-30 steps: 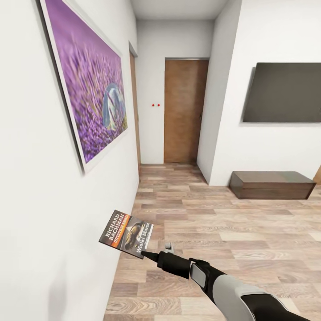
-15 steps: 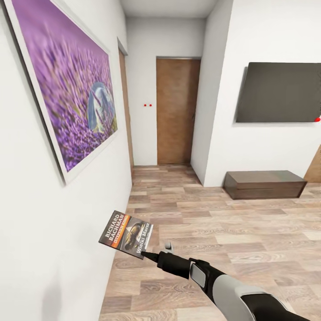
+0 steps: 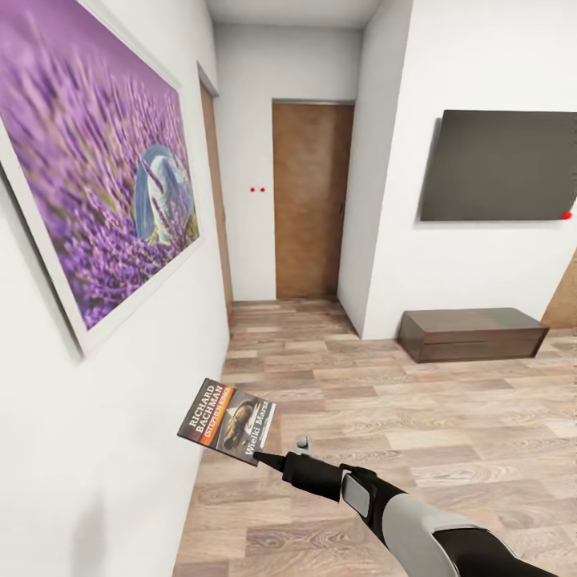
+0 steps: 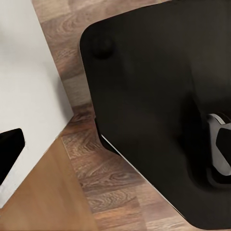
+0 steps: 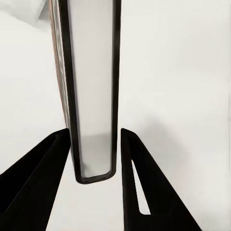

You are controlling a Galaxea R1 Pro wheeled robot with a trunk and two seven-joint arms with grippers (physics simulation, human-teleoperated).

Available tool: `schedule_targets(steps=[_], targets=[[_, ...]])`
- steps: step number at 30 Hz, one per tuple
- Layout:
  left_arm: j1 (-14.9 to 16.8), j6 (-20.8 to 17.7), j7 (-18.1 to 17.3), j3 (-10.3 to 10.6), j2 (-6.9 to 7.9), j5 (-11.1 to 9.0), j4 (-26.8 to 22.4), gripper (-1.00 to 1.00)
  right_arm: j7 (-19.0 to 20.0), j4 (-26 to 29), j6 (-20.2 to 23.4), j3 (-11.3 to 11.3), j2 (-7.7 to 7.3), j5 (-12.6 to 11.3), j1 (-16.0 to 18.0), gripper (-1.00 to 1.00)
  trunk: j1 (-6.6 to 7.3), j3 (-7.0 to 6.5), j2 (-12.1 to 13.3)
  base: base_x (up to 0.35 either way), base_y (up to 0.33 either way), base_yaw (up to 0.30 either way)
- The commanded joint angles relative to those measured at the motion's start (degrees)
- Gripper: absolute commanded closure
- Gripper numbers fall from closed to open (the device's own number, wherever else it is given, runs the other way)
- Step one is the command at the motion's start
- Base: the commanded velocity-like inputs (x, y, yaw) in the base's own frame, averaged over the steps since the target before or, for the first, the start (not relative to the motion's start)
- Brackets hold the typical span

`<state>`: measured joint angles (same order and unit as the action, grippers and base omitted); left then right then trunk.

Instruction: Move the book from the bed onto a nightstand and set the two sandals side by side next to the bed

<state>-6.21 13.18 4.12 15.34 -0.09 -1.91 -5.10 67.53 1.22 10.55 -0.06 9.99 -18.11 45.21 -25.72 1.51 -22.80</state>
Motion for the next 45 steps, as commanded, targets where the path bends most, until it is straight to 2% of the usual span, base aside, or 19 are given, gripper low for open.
schedule_targets(steps=[1,32,45], targets=[[0.0,0.1,0.4,0.5,0.01,-0.2,-0.1,-1.00,0.1,0.0,0.6,-0.4,0.01,-0.3,0.1,1.00,-0.06,0.11,-0.1,0.261,0.011,-0.125],[0.0,0.1,0.4,0.5,0.01,-0.2,-0.1,-1.00,0.1,0.0,0.6,-0.3,0.01,-0.3,0.1,1.00,-0.06,0.11,-0.1,0.304,0.001,-0.017],[0.0,0.1,0.4,0.5,0.01,-0.2,-0.1,-1.00,0.1,0.1,0.6,-0.4,0.01,-0.3,0.1,1.00,-0.06,0.11,-0.1,0.230,0.000,-0.212]])
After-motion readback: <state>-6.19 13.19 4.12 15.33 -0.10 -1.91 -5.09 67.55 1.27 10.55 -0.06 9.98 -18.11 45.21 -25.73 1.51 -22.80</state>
